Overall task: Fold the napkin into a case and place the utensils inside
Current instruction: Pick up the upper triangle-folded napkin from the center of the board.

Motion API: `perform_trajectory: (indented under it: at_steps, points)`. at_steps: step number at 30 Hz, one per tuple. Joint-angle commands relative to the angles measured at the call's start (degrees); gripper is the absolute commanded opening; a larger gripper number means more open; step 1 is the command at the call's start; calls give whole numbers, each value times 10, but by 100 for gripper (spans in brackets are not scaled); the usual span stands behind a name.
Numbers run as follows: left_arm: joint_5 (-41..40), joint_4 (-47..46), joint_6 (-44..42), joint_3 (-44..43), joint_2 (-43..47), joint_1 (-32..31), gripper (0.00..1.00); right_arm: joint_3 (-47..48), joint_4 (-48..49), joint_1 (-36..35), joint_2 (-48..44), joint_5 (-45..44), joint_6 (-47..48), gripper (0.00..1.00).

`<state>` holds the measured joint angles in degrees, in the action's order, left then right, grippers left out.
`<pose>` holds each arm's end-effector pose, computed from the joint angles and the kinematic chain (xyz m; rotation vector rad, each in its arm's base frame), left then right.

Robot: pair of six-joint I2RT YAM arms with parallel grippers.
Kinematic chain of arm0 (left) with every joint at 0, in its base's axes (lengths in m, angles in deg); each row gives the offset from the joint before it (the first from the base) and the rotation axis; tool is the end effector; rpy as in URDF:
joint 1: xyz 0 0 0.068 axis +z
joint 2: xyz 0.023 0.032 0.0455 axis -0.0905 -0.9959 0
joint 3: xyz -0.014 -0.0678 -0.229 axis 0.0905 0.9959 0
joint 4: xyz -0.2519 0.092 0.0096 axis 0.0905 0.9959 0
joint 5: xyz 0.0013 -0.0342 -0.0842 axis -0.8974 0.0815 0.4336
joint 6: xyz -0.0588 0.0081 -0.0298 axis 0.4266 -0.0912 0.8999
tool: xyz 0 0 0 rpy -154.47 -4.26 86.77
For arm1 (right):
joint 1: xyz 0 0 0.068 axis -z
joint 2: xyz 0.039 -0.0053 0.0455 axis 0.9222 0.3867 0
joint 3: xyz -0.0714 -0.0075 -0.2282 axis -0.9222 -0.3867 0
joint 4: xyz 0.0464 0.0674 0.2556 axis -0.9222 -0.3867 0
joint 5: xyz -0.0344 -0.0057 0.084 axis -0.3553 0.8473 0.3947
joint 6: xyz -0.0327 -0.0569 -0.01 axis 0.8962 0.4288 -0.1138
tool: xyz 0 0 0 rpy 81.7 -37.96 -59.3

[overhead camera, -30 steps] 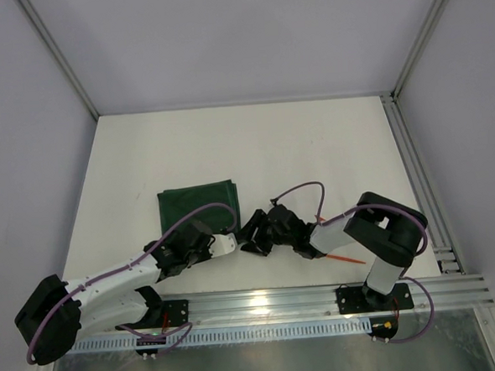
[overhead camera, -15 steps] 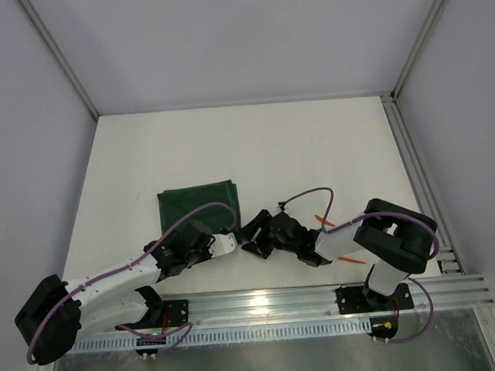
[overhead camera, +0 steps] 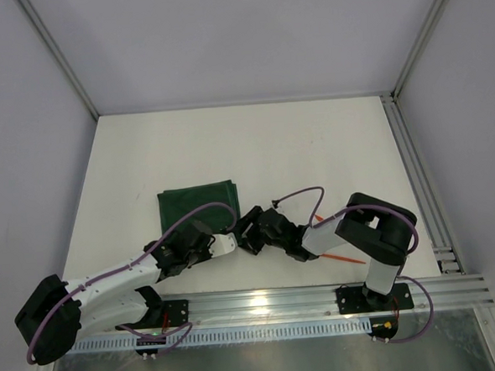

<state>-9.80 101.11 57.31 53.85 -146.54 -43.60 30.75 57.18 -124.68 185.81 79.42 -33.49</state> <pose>0.1456 -0.1486 0.1042 1.5294 2.0263 0.1525 0.1747 0.2679 0.0599 0.8527 2.3635 1.3593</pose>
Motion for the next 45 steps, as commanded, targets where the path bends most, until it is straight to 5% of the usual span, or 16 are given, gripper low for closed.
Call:
perform_trajectory:
  at_steps: [1,5,13,19,27,36,45]
  points:
    - [8,-3,6,-16,1,0,0,20,-14,-8,7,-6,-16,66]
    - [8,-4,5,-14,1,0,0,20,-20,-8,12,-10,-19,59]
    - [2,-15,2,0,-5,0,0,25,-6,-8,25,7,-26,19]
    - [3,-21,-2,7,-10,0,7,39,-1,-8,23,22,-26,4]
    - [58,-1,3,-13,10,0,51,58,-5,-8,10,26,-39,4]
    - [74,-37,-8,-38,-26,-2,63,51,-8,-11,-6,22,-72,4]
    - [-23,-147,-17,-2,-47,-12,63,46,2,-12,-18,16,-91,4]
